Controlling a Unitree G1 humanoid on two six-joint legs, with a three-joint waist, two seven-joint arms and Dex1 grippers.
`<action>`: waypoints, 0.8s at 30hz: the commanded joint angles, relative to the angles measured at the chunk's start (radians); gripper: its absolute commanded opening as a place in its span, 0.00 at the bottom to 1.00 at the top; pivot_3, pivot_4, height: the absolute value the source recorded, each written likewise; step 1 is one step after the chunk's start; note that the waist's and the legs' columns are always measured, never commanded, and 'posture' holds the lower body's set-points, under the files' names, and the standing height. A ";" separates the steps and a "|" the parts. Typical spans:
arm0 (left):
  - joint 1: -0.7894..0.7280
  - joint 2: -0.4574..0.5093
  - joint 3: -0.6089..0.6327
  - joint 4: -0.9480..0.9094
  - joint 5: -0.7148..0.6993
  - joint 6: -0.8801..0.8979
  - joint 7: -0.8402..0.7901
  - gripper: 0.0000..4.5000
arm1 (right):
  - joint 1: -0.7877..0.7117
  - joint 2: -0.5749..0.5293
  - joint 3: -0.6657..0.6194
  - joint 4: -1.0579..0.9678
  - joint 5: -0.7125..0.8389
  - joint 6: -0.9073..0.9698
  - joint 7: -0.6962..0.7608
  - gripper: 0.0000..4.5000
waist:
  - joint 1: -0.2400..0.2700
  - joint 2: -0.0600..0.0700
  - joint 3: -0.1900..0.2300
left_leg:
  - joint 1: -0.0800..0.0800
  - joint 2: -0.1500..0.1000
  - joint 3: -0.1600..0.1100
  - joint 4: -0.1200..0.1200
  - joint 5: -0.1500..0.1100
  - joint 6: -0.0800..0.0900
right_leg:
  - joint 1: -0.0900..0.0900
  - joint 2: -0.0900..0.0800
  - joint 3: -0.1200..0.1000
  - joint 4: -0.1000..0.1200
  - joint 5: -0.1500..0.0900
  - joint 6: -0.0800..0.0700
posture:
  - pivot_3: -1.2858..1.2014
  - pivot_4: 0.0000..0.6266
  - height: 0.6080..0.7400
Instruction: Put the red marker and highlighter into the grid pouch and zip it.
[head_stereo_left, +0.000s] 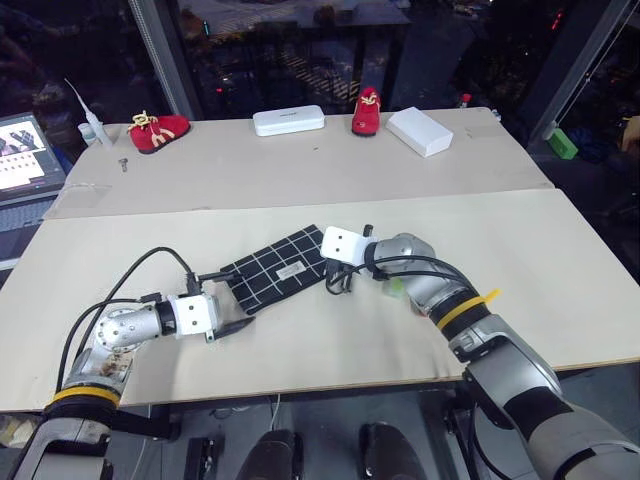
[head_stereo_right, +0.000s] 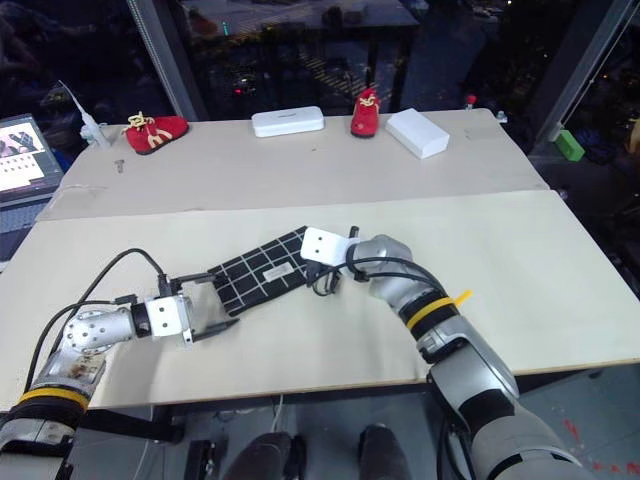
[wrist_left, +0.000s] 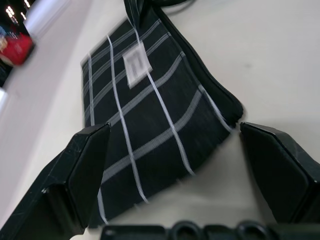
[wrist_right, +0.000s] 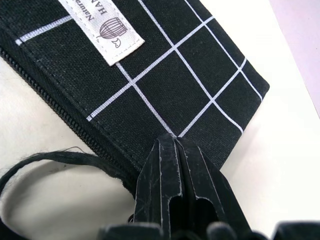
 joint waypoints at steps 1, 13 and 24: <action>-0.045 -0.035 -0.048 0.100 0.084 -0.075 0.078 1.00 | -0.001 -0.003 -0.004 0.029 -0.030 -0.005 -0.007 0.02 | 0.002 0.000 0.000 | 0.001 0.000 0.000 0.000 0.000 0.000 | 0.000 0.000 0.000 0.000 0.000 0.000 | 0.52 0.24 1.00; -0.090 -0.055 -0.107 0.091 0.079 -0.074 0.104 1.00 | -0.002 0.019 -0.024 0.045 -0.033 -0.002 -0.003 0.02 | 0.000 0.000 -0.001 | 0.002 0.000 0.001 0.000 0.000 0.000 | 0.002 0.000 0.000 0.001 0.000 0.001 | 0.52 0.24 1.00; -0.112 -0.056 -0.108 0.137 0.050 -0.068 0.101 0.26 | 0.005 0.011 -0.080 0.030 0.016 0.007 0.056 0.00 | 0.000 0.000 -0.001 | 0.000 0.000 0.001 0.000 0.000 0.000 | -0.001 0.000 0.000 0.001 0.000 0.001 | 0.52 0.24 1.00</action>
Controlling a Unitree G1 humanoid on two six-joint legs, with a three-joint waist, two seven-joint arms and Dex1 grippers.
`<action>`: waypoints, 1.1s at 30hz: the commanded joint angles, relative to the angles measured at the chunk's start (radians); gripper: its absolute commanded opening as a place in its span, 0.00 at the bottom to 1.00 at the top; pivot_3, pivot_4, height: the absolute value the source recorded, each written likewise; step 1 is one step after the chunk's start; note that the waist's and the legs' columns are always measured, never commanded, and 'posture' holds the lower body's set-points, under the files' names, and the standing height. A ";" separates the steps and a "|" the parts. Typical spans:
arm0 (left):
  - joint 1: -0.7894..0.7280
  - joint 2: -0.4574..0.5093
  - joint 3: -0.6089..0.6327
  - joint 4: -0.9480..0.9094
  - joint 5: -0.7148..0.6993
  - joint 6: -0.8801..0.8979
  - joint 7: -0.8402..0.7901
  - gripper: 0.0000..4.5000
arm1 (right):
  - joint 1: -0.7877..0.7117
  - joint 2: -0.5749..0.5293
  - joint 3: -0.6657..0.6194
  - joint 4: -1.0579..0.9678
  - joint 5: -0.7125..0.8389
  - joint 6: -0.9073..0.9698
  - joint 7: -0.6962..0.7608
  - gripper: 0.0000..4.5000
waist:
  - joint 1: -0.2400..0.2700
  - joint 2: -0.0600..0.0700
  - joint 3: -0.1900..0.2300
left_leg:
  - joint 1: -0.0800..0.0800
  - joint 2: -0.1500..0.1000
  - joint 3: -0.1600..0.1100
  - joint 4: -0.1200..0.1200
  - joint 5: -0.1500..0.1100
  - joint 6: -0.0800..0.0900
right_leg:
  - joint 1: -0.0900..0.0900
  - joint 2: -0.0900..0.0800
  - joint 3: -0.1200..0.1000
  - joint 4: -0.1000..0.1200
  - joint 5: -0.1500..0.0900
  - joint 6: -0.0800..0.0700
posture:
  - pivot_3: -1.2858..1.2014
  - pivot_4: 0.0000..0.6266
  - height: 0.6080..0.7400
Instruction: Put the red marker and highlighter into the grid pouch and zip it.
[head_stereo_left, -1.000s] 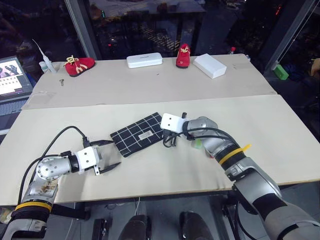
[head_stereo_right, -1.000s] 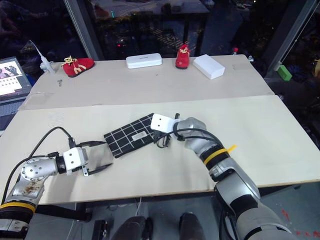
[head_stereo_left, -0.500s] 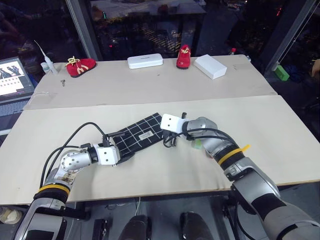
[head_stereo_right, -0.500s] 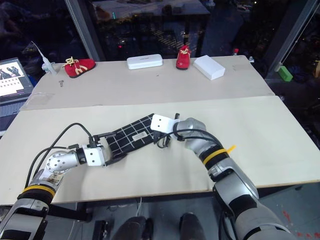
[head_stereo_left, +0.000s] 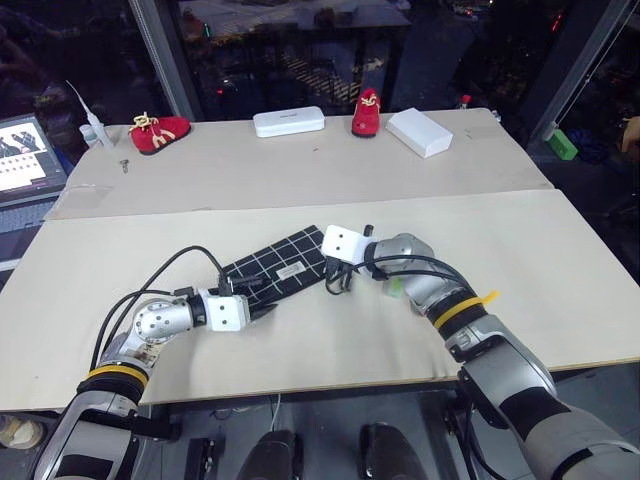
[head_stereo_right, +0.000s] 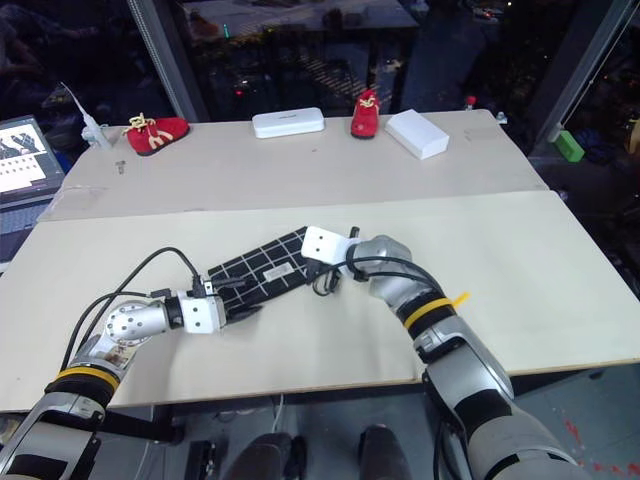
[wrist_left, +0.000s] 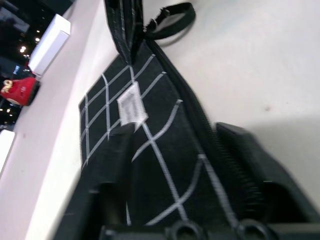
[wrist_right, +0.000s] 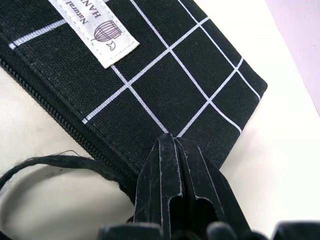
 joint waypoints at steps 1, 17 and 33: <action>-0.021 -0.003 0.000 0.022 -0.008 0.005 0.011 0.20 | 0.004 -0.011 -0.037 -0.002 0.036 0.026 0.042 0.00 | 0.001 0.000 0.000 | 0.000 0.000 0.000 0.000 0.000 0.000 | 0.000 0.000 0.000 0.000 0.000 0.000 | 0.52 0.24 1.00; 0.037 -0.053 0.051 -0.161 -0.176 0.253 -0.028 0.00 | -0.183 -0.033 -0.405 -0.008 0.439 0.298 0.209 0.78 | -0.002 0.000 0.001 | -0.010 0.000 0.000 0.001 0.000 0.000 | -0.007 0.000 0.000 0.002 0.000 0.000 | 0.52 0.24 1.00; 0.141 -0.114 0.116 -0.510 -0.240 0.694 0.068 0.00 | -0.063 -0.084 -0.337 -0.092 0.395 0.414 0.106 0.84 | -0.007 0.000 0.001 | -0.013 0.002 0.000 0.001 -0.002 0.002 | -0.009 0.002 0.001 0.000 0.000 0.000 | 0.52 0.24 1.00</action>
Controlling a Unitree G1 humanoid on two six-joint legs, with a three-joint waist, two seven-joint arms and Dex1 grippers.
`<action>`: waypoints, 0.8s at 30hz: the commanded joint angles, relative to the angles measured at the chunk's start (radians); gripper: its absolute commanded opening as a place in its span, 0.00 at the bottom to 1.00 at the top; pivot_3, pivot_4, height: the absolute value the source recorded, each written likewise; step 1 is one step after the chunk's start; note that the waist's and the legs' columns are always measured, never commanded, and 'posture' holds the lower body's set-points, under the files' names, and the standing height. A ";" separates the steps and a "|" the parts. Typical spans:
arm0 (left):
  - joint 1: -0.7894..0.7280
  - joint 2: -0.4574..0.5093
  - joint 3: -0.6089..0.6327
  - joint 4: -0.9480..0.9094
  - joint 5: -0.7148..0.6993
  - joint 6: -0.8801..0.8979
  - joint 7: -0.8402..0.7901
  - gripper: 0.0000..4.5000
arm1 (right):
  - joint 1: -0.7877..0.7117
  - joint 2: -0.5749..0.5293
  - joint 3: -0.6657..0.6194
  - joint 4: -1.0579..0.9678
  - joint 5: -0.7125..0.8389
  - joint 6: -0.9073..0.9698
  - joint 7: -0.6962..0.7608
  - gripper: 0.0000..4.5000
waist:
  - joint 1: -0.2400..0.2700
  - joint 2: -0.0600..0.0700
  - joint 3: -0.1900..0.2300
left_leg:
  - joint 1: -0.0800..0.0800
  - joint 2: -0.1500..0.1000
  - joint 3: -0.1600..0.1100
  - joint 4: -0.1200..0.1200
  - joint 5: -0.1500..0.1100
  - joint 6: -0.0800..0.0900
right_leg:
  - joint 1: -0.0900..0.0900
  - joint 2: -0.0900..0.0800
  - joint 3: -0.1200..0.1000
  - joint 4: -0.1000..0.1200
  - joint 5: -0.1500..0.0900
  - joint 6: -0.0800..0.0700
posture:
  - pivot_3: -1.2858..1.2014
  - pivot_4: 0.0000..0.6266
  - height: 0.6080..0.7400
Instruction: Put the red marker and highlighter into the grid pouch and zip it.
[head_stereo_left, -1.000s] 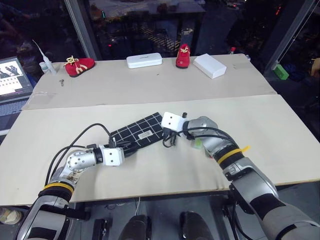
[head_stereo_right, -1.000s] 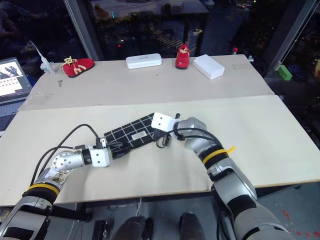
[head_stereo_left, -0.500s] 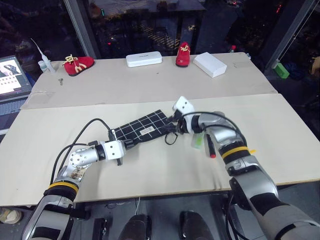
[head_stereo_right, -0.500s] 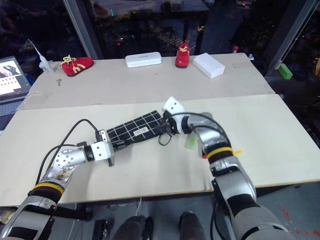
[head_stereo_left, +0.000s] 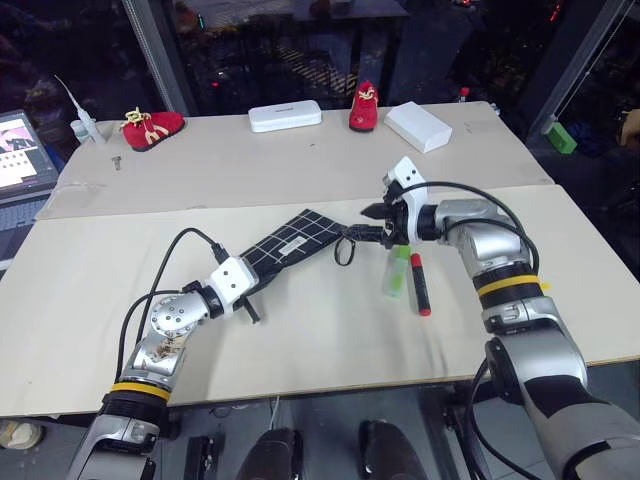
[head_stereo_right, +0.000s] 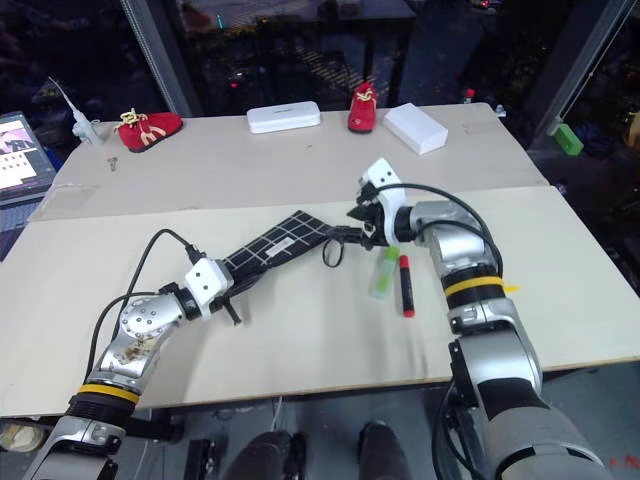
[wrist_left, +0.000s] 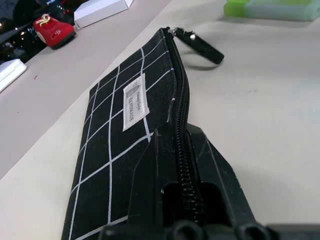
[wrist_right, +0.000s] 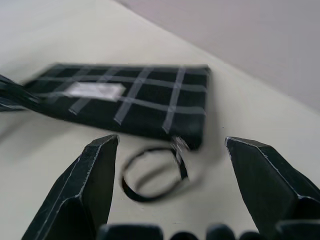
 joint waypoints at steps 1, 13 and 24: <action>0.003 0.011 0.027 -0.028 -0.005 0.005 0.005 0.00 | -0.016 0.024 -0.008 -0.009 -0.001 -0.001 -0.051 0.84 | -0.001 0.000 0.000 | 0.000 0.000 0.000 0.000 0.000 0.000 | 0.000 0.000 0.000 0.000 0.000 0.000 | 0.52 0.24 1.00; -0.010 -0.024 0.060 0.006 -0.055 0.014 0.003 0.00 | -0.025 0.108 0.014 0.128 -0.036 -0.041 -0.129 0.84 | 0.002 0.000 0.000 | -0.001 0.000 0.000 0.000 0.000 0.000 | -0.001 0.000 0.001 0.000 0.000 0.000 | 0.52 0.24 1.00; -0.002 -0.028 0.063 -0.022 -0.065 0.032 -0.012 0.00 | -0.095 0.132 0.011 0.294 -0.078 -0.192 -0.190 0.45 | 0.000 0.000 0.000 | -0.001 0.000 0.000 0.000 0.000 -0.001 | -0.002 0.000 0.001 0.000 0.000 -0.001 | 0.52 0.24 1.00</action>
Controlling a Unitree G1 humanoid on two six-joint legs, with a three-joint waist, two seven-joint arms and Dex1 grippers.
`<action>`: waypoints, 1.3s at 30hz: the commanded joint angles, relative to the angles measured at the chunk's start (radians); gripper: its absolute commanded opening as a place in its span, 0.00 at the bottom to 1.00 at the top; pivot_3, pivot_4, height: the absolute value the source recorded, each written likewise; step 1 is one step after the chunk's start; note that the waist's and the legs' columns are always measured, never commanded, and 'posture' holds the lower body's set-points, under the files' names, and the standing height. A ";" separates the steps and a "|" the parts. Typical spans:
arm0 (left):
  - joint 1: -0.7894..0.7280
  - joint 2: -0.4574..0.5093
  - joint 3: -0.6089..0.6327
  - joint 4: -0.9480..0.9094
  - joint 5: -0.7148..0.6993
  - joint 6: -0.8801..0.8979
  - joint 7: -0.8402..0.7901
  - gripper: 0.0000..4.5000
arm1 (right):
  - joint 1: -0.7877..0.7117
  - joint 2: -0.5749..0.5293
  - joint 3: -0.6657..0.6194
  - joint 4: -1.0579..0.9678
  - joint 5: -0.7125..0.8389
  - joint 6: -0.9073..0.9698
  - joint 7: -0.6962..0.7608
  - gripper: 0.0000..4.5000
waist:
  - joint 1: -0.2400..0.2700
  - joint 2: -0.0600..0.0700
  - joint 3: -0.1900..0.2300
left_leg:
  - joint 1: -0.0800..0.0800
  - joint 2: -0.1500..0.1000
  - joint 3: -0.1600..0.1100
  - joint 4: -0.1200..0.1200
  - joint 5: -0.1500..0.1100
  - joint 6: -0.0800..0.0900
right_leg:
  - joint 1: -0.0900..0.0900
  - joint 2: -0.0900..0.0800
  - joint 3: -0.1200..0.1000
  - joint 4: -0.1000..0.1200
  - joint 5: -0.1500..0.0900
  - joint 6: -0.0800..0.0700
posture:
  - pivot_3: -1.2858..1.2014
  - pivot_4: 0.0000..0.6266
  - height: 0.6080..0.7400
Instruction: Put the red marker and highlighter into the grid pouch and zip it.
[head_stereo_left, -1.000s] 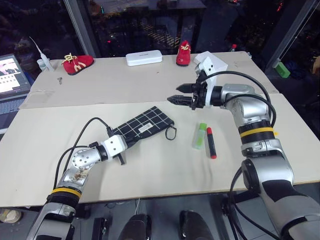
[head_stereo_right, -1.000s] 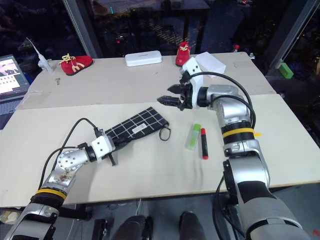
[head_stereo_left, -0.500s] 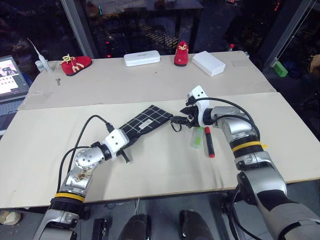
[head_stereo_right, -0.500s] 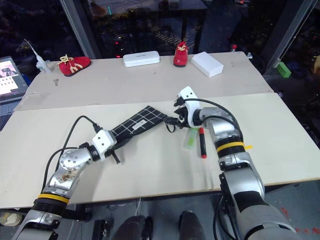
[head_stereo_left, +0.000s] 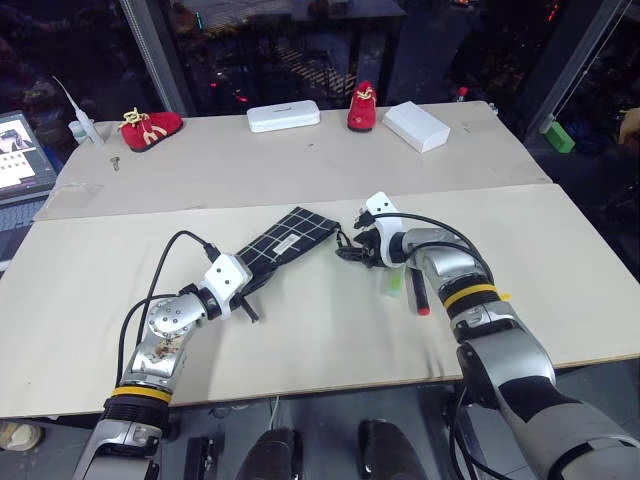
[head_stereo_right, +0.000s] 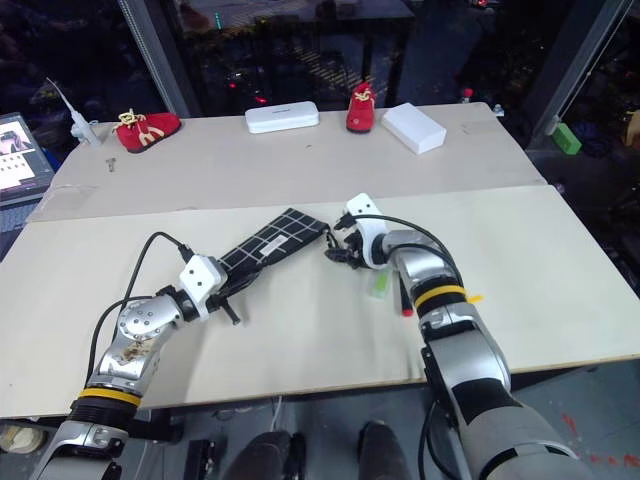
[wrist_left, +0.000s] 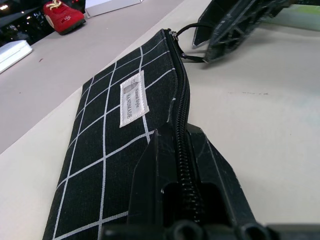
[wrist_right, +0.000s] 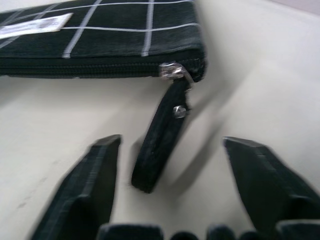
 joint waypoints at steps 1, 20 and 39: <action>-0.007 0.001 0.021 -0.042 -0.021 -0.003 -0.005 0.00 | -0.043 0.008 -0.020 0.005 0.008 -0.056 0.015 0.38 | 0.000 0.000 0.000 | 0.000 0.000 0.000 0.000 0.000 0.000 | 0.000 0.000 0.000 0.000 0.000 0.000 | 0.52 0.24 1.00; -0.020 -0.055 -0.006 -0.008 -0.004 -0.017 -0.003 0.00 | 0.106 0.057 0.239 -0.473 -0.011 0.021 0.316 0.00 | 0.001 0.000 0.000 | 0.000 0.000 0.000 0.000 0.000 0.000 | -0.001 0.000 0.000 0.001 0.000 0.000 | 0.52 0.24 1.00; -0.031 -0.099 -0.017 -0.007 0.005 -0.014 -0.004 0.00 | 0.093 0.015 0.239 -0.445 -0.043 0.069 0.243 0.50 | 0.006 0.000 0.000 | 0.000 -0.001 -0.001 0.000 0.002 -0.003 | -0.002 0.000 -0.001 0.001 0.000 0.000 | 0.52 0.24 1.00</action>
